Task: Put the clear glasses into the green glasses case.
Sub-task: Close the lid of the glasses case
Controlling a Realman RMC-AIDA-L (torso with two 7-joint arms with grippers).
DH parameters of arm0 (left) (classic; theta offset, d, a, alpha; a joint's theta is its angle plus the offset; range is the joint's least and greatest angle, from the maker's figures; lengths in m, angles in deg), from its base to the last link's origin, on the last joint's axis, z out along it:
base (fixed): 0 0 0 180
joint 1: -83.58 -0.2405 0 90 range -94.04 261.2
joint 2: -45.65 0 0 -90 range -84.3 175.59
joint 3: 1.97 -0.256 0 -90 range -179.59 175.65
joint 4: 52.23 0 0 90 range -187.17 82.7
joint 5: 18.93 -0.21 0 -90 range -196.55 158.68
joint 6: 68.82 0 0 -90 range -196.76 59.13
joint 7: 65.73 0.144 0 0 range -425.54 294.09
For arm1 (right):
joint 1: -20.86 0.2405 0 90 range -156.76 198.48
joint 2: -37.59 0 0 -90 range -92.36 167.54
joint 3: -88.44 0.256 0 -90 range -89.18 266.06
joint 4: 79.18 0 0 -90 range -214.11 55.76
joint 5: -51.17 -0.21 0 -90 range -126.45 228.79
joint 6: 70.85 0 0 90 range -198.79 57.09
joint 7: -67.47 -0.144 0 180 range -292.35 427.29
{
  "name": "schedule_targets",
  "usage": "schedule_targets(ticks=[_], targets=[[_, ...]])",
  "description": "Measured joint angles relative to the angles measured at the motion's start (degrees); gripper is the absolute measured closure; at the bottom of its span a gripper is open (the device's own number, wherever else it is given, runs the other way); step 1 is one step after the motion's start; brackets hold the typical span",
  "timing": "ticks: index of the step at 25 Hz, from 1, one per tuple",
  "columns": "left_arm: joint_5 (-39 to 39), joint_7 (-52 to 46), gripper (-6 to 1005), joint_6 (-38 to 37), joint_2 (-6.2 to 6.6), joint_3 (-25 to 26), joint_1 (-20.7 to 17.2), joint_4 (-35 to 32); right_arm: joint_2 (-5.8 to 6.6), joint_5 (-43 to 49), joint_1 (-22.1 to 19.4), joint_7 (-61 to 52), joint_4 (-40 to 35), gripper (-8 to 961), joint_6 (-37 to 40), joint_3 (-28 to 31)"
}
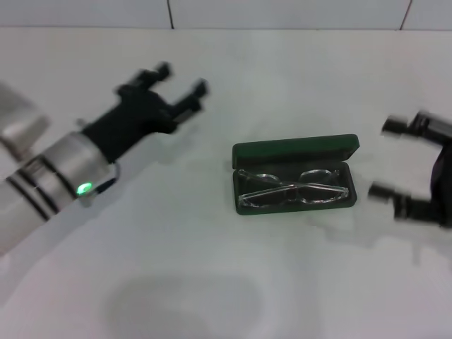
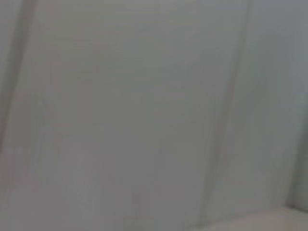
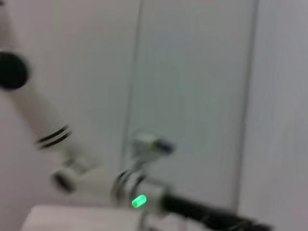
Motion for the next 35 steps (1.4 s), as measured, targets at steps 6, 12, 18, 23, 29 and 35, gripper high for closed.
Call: schedule_targets(ticks=[6, 12, 18, 23, 29, 35], targets=[[-13.7, -12.2, 202, 8.3, -0.04, 0.0, 5.4, -6.5, -0.24, 12.4, 1.1, 0.1, -0.4, 174, 0.4, -0.8], [-20.4, -21.2, 203, 14.6, -0.32, -6.3, 11.2, -6.9, -0.25, 15.0, 1.9, 0.0, -0.2, 103, 0.3, -2.1], [-20.2, -26.1, 204, 15.7, -0.45, -14.0, 12.0, -9.9, -0.29, 15.0, 2.4, 0.2, -0.3, 104, -0.3, -2.5], [-20.1, -28.9, 205, 15.8, -0.44, -18.8, 11.2, -13.2, -0.06, 15.1, 2.6, 0.5, -0.3, 104, -1.0, -2.4], [-20.3, -28.8, 206, 16.0, -0.44, -20.6, 9.7, -13.5, 0.05, 15.0, 3.2, 0.5, -0.3, 104, -2.3, -2.3], [-20.2, -28.0, 205, 16.6, -0.45, -20.6, 8.9, -14.0, 0.2, 14.8, 3.8, 0.3, -0.4, 104, -3.4, -2.0]])
